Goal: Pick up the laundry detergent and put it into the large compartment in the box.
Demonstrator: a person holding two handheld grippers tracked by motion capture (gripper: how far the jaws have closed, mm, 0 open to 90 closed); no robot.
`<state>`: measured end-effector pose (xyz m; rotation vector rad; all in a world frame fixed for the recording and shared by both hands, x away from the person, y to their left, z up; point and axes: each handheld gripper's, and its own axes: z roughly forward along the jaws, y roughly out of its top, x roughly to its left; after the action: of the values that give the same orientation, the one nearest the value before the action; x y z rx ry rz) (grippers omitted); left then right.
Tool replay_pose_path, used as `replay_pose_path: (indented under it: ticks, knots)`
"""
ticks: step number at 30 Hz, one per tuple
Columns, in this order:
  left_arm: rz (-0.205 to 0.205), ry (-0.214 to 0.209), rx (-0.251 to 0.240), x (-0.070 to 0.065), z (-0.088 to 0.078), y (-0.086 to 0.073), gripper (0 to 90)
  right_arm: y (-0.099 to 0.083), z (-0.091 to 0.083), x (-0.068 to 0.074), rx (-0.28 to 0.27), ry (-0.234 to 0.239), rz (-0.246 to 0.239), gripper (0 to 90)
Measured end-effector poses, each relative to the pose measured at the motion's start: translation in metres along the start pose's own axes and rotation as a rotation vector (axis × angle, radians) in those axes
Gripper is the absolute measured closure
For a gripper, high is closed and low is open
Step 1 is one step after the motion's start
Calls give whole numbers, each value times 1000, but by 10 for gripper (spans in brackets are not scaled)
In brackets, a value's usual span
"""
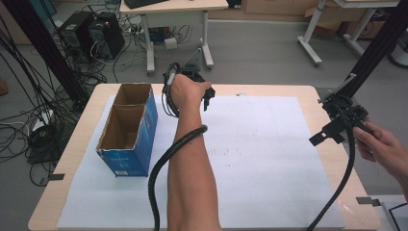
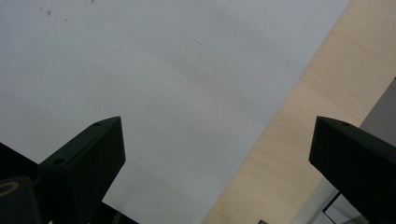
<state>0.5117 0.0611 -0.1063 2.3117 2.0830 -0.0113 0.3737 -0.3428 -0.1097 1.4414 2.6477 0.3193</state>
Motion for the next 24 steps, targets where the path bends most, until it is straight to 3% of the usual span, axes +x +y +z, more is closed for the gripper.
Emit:
replay_pose_path:
  ticks: [24]
  knots:
    - [-11,-4,-13,4,-13,-9,55,3,1,2,3,2,-1,37]
